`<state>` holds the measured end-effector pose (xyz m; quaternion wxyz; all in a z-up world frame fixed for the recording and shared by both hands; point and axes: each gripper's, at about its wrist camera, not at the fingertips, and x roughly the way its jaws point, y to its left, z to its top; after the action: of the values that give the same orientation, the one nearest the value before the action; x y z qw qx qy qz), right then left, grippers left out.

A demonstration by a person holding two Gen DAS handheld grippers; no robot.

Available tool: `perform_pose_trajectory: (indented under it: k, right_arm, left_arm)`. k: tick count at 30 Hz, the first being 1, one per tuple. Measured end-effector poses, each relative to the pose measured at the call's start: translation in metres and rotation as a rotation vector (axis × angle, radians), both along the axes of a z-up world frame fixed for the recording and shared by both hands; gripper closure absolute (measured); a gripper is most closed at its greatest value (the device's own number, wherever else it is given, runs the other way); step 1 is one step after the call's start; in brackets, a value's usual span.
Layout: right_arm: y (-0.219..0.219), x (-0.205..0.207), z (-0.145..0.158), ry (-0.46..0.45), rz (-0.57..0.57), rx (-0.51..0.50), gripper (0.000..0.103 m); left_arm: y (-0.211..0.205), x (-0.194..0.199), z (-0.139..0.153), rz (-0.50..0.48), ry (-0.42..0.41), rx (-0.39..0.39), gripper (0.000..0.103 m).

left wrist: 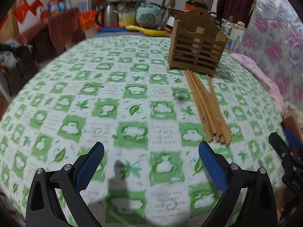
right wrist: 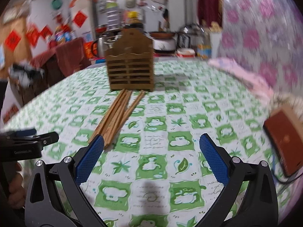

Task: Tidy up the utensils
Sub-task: 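Move the left tool toward the wooden chopsticks while the right tool approaches them too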

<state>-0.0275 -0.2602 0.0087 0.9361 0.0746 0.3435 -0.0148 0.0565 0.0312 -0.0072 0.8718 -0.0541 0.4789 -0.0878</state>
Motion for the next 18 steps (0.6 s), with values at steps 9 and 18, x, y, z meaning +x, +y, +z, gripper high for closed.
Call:
perform_pose_trajectory:
  k: [9, 18]
  right_arm:
    - [-0.04, 0.024, -0.017, 0.084, -0.09, 0.147, 0.006]
    - [-0.07, 0.025, -0.03, 0.094, -0.129, 0.333, 0.006]
  left_arm:
    - [-0.076, 0.05, 0.01, -0.139, -0.028, 0.132, 0.005]
    - [-0.092, 0.093, -0.025, -0.146, 0.087, 0.115, 0.005]
